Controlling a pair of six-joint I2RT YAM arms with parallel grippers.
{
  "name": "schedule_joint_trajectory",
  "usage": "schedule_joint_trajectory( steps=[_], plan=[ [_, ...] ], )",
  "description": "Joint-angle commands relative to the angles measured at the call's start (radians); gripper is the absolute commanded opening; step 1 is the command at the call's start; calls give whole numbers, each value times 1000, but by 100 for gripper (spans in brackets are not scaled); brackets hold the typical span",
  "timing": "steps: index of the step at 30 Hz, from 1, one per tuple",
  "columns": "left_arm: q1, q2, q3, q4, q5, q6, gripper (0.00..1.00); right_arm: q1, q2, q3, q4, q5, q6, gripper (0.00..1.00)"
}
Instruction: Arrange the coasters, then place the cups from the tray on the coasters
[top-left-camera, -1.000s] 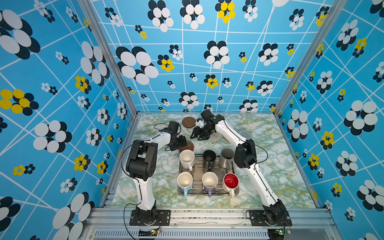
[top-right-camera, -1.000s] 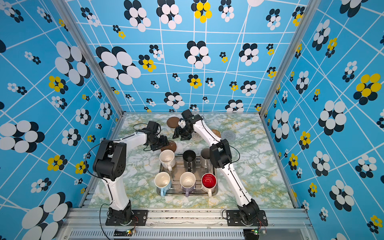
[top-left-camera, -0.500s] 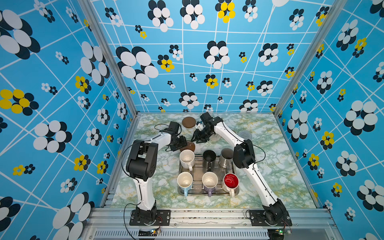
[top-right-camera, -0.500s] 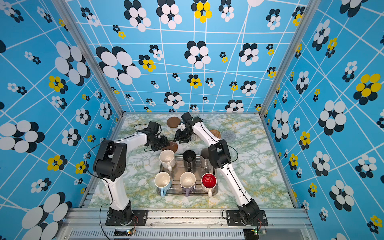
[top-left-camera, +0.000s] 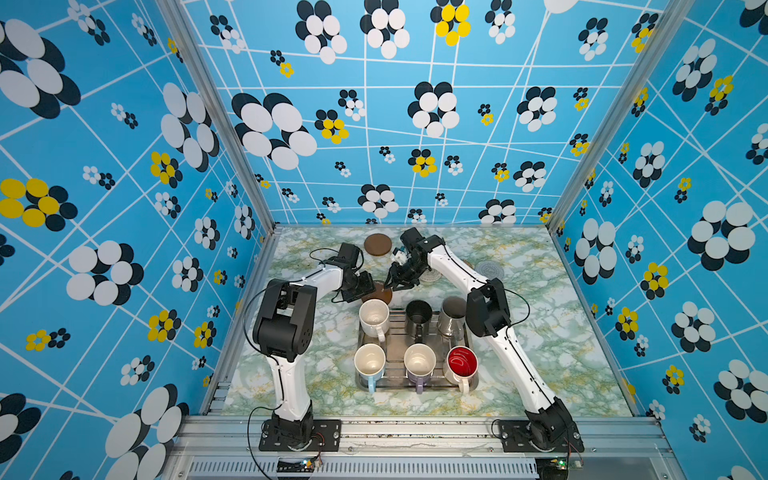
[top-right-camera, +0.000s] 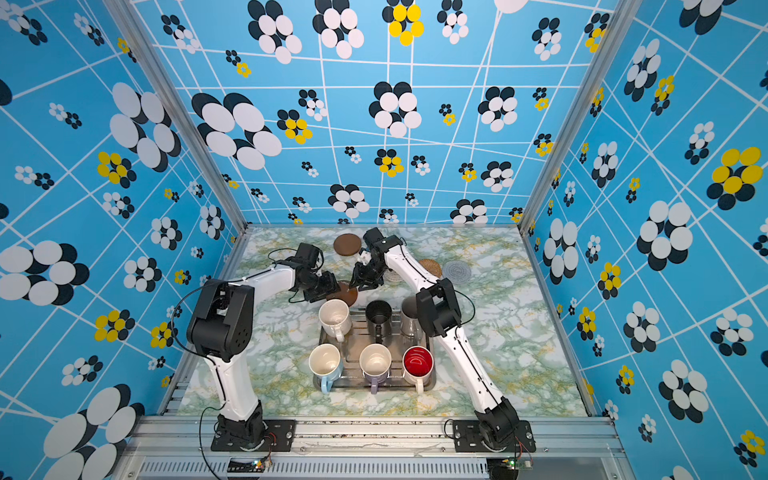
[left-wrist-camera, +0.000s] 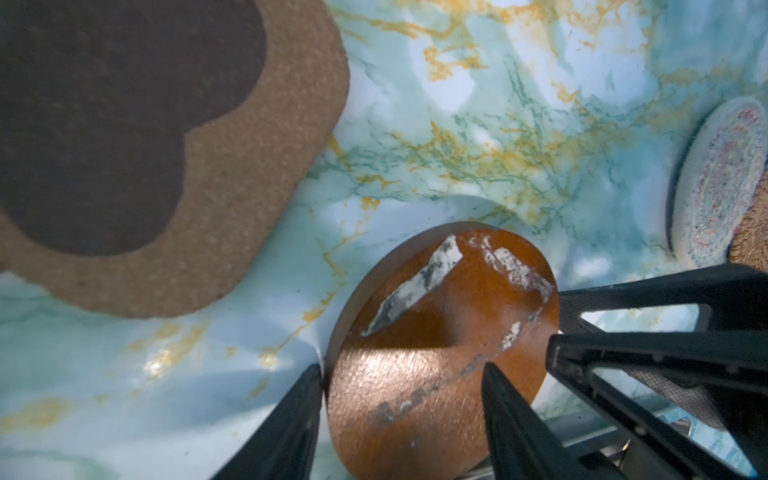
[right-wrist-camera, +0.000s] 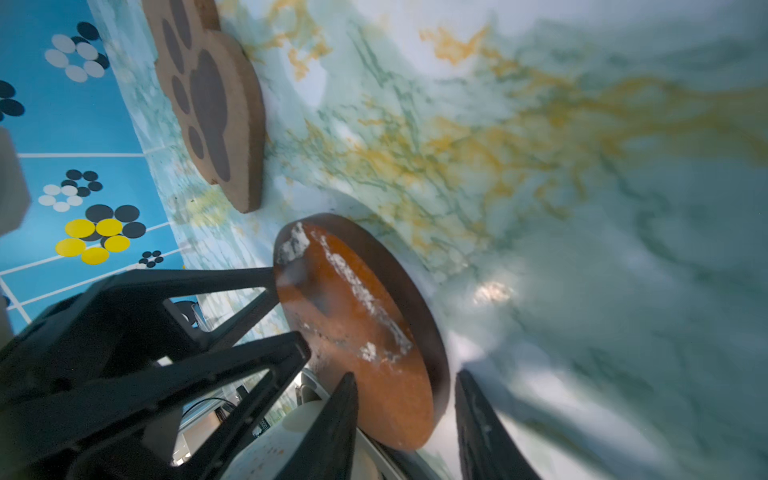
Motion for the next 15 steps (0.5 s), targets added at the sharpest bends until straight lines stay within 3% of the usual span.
schedule_joint_trajectory(
  steps=[1,15],
  plan=[
    [-15,55,6,-20,19,-13,62,8,19,-18,-39,2,-20,42],
    [-20,146,82,34,80,-56,57,4,18,-22,-10,-8,-7,29]
  ],
)
